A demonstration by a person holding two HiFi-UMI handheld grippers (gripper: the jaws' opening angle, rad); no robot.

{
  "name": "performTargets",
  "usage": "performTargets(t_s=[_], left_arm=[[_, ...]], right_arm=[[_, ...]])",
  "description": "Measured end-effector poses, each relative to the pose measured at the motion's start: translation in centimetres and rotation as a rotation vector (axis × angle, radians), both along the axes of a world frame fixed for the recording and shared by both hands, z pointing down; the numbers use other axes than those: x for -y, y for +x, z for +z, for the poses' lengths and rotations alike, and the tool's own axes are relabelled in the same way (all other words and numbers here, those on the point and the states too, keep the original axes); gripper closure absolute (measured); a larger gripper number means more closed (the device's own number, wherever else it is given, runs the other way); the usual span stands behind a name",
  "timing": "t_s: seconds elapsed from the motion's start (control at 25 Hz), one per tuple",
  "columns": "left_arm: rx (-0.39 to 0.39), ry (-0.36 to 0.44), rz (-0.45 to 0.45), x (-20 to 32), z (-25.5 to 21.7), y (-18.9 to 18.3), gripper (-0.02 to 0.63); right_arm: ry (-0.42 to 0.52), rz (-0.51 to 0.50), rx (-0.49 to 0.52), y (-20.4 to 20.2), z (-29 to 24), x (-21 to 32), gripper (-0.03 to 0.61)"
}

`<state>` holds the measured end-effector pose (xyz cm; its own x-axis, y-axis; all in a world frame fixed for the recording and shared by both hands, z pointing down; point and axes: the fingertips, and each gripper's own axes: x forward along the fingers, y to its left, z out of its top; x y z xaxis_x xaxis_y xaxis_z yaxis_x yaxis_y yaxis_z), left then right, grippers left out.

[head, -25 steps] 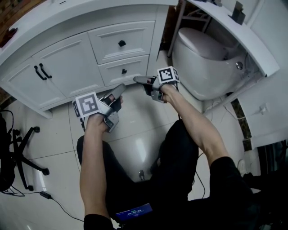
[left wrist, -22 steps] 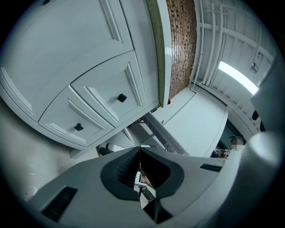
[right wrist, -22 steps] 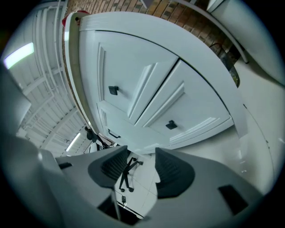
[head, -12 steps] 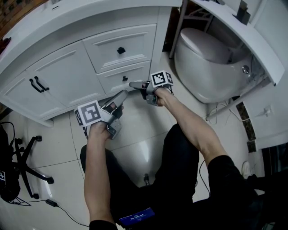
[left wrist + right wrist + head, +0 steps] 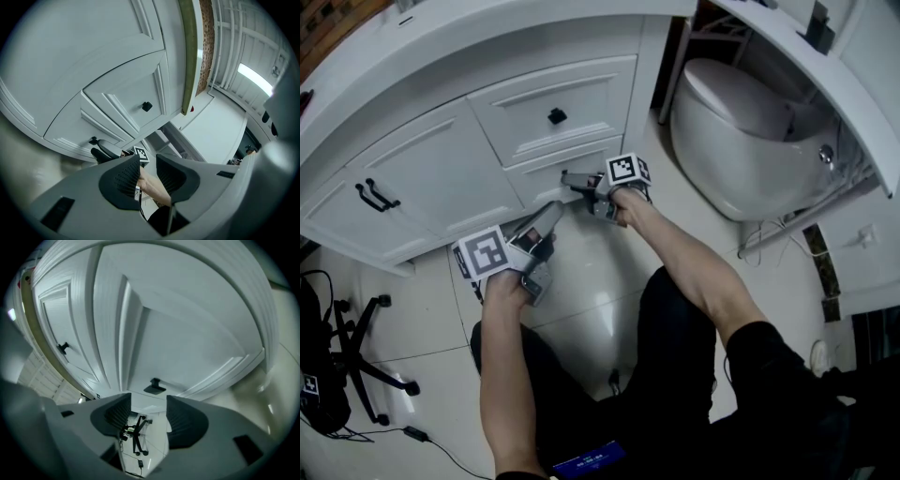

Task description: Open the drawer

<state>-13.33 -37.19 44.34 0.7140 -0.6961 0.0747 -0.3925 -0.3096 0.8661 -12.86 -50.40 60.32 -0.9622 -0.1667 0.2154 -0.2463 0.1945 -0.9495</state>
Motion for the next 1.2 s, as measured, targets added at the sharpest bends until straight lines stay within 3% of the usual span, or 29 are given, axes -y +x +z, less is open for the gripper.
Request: performTargets(t_s=[0.32, 0.48, 0.96, 1.2], left_arm=[[-0.004, 0.035, 0.022, 0.4, -0.5, -0.4, 0.506], [0.003, 0.052, 0.035, 0.5, -0.8, -0.1, 0.506], [0.024, 0.054, 0.050, 0.8, -0.7, 0.2, 0.506], [0.003, 0.012, 0.034, 0.8, 0.1, 0.2, 0.506]], right_arm=[[-0.030, 0.054, 0.029, -0.5, 1.0, 1.9, 0.311], [-0.009, 0.074, 0.062, -0.6, 0.4, 2.5, 0.369], [0.205, -0.019, -0.157, -1.5, 0.3, 2.2, 0.411], [0.129, 0.003, -0.092, -1.4, 0.4, 2.2, 0.411]])
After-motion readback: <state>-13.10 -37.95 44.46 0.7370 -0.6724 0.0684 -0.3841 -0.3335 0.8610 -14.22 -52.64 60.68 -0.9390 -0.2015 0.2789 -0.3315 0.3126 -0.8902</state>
